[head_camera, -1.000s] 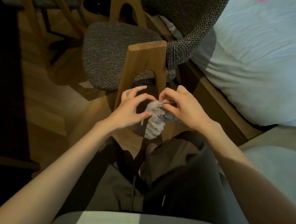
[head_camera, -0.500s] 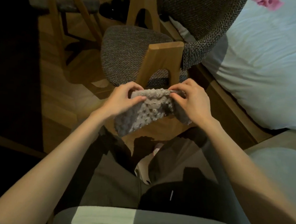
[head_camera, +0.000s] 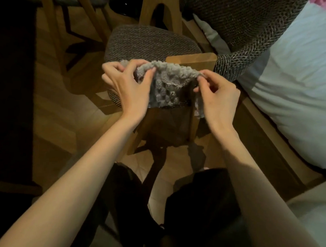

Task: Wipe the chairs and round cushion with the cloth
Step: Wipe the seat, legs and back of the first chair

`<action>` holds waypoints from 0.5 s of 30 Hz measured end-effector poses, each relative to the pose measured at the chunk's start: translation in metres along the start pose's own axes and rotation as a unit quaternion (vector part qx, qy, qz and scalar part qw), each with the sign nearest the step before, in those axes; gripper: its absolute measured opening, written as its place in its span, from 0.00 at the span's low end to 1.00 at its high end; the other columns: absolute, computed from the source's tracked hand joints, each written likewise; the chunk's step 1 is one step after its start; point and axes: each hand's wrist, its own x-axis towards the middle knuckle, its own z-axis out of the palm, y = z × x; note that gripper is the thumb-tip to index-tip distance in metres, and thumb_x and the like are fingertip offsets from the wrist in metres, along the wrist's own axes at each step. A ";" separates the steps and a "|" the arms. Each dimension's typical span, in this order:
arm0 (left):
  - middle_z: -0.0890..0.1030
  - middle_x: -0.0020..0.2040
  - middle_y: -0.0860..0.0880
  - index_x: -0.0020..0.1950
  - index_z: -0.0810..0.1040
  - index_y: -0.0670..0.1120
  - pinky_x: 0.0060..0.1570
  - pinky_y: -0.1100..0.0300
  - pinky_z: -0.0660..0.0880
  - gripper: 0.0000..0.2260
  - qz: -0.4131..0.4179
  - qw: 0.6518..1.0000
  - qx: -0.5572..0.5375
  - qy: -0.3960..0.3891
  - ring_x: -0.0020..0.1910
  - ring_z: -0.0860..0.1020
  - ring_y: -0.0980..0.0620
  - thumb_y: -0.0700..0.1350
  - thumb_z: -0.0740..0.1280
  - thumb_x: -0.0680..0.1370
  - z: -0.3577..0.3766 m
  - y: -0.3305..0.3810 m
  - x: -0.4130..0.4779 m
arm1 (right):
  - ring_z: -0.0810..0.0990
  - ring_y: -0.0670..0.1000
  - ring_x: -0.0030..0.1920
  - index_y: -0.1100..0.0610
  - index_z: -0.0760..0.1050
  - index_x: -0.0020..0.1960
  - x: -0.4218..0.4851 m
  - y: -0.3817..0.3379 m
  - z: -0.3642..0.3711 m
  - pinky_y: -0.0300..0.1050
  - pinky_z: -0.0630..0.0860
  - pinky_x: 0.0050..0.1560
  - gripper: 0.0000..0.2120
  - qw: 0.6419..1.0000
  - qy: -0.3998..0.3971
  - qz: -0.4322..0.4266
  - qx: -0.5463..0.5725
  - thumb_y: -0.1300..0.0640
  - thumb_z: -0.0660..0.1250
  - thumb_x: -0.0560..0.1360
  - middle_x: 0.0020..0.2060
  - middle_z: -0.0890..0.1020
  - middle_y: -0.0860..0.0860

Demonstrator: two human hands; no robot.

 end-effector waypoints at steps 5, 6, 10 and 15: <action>0.66 0.51 0.47 0.54 0.76 0.45 0.55 0.72 0.63 0.13 0.035 0.996 -0.073 0.047 0.51 0.67 0.54 0.48 0.72 0.73 0.032 -0.001 0.014 | 0.77 0.37 0.45 0.53 0.75 0.53 0.016 0.013 0.036 0.31 0.72 0.46 0.05 0.996 0.068 -0.019 0.046 0.57 0.67 0.77 0.42 0.78 0.40; 0.68 0.50 0.46 0.56 0.72 0.43 0.51 0.70 0.68 0.15 0.031 0.990 -0.130 0.051 0.47 0.69 0.56 0.45 0.72 0.73 0.037 0.000 0.014 | 0.77 0.40 0.45 0.51 0.70 0.53 0.014 0.015 0.042 0.34 0.72 0.46 0.08 0.994 0.093 -0.008 0.064 0.57 0.67 0.76 0.42 0.76 0.39; 0.74 0.50 0.47 0.58 0.71 0.38 0.47 0.66 0.73 0.09 0.061 0.978 -0.199 0.020 0.47 0.74 0.60 0.41 0.63 0.80 0.049 -0.005 0.002 | 0.74 0.45 0.53 0.56 0.66 0.54 -0.003 0.026 0.063 0.38 0.71 0.56 0.16 0.985 0.156 -0.011 0.075 0.57 0.71 0.74 0.50 0.71 0.46; 0.69 0.70 0.44 0.74 0.62 0.41 0.67 0.58 0.69 0.24 0.076 0.965 -0.203 -0.148 0.69 0.69 0.53 0.46 0.63 0.80 0.057 -0.017 -0.012 | 0.69 0.54 0.66 0.65 0.75 0.60 -0.013 0.037 0.077 0.46 0.67 0.67 0.16 0.985 0.160 -0.068 0.005 0.61 0.71 0.75 0.63 0.73 0.61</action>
